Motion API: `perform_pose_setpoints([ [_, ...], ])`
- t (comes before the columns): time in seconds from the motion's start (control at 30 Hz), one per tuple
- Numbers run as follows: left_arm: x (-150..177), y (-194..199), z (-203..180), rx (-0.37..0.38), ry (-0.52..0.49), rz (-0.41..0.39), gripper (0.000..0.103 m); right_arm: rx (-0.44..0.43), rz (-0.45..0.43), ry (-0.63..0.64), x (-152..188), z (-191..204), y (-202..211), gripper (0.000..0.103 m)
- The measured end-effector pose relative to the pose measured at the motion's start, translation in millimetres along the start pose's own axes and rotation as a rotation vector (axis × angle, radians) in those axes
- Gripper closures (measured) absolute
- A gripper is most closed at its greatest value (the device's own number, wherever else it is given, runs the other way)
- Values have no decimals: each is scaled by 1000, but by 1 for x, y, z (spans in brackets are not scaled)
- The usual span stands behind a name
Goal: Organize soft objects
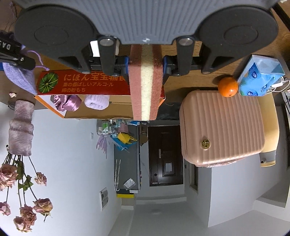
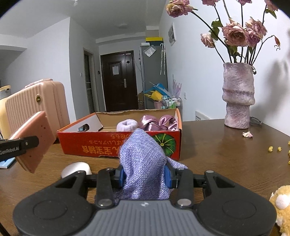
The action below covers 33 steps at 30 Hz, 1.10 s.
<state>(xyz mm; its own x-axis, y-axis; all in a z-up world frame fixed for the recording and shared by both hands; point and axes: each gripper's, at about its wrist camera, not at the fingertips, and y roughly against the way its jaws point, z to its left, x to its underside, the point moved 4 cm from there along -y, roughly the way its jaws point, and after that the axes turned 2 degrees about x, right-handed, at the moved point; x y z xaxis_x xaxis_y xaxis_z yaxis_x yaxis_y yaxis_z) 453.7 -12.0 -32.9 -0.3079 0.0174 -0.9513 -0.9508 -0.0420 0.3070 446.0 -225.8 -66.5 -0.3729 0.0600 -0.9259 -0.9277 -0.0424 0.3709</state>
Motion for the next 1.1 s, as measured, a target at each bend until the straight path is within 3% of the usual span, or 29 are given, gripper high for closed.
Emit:
perform_pose_setpoints([
  [0.67, -1, 40, -15, 4, -3, -77, 72, -62, -59, 13, -2, 14, 16, 64],
  [1.1, -7, 43, -21, 4, -22, -120, 72, -60, -89, -6, -4, 15, 17, 64],
])
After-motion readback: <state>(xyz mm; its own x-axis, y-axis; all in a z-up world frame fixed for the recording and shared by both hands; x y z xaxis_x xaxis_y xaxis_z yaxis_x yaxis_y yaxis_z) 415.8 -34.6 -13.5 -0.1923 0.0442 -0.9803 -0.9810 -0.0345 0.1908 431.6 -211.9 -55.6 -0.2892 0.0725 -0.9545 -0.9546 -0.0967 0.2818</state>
